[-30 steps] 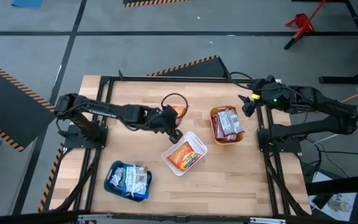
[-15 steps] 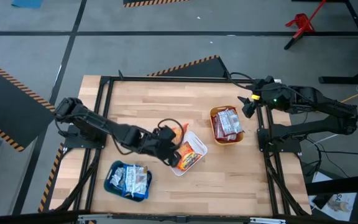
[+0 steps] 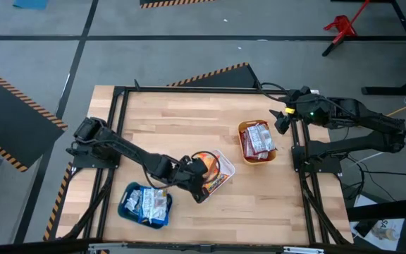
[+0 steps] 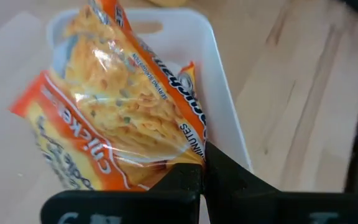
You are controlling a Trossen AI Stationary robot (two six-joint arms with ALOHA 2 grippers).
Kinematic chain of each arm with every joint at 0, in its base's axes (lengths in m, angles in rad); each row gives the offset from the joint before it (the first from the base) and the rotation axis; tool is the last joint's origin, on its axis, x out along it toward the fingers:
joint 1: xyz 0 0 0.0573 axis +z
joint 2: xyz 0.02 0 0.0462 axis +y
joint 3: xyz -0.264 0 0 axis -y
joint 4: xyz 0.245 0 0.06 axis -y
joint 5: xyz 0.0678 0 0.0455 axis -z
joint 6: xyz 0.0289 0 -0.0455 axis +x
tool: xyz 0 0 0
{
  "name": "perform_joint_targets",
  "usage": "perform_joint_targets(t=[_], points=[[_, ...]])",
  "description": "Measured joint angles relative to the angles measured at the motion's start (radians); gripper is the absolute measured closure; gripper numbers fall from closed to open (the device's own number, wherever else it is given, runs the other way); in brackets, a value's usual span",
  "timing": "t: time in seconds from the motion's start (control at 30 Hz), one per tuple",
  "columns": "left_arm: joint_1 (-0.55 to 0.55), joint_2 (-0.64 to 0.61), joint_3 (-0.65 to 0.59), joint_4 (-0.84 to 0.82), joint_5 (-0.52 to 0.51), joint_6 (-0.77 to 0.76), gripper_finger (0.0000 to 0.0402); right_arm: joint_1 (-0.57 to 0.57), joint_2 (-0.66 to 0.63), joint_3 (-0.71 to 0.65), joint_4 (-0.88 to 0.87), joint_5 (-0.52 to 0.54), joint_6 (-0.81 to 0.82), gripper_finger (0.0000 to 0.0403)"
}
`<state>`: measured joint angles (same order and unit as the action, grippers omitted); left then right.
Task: Sort Maruchan noodles
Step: Put the orange noodle pack into the white bin
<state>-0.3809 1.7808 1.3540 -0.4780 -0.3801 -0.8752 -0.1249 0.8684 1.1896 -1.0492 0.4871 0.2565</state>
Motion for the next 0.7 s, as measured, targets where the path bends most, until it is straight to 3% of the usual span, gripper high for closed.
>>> perform_joint_targets(t=[0.23, 0.37, 0.7], points=[[0.0, 0.063, 0.0, 0.01, 0.043, 0.061, 0.0401, 0.0, 0.0, 0.0, -0.001, -0.001, -0.004, 0.0126], [0.0, 0.081, 0.0, 0.033, 0.122, 0.128, 0.0399, 0.0, 0.0, 0.0, -0.001, -0.001, -0.004, 0.0126], [0.0, 0.089, -0.001, 0.032, 0.166, 0.172, 0.0334, 0.0, 0.0, -0.015, 0.008, -0.021, -0.005, 0.0126]])
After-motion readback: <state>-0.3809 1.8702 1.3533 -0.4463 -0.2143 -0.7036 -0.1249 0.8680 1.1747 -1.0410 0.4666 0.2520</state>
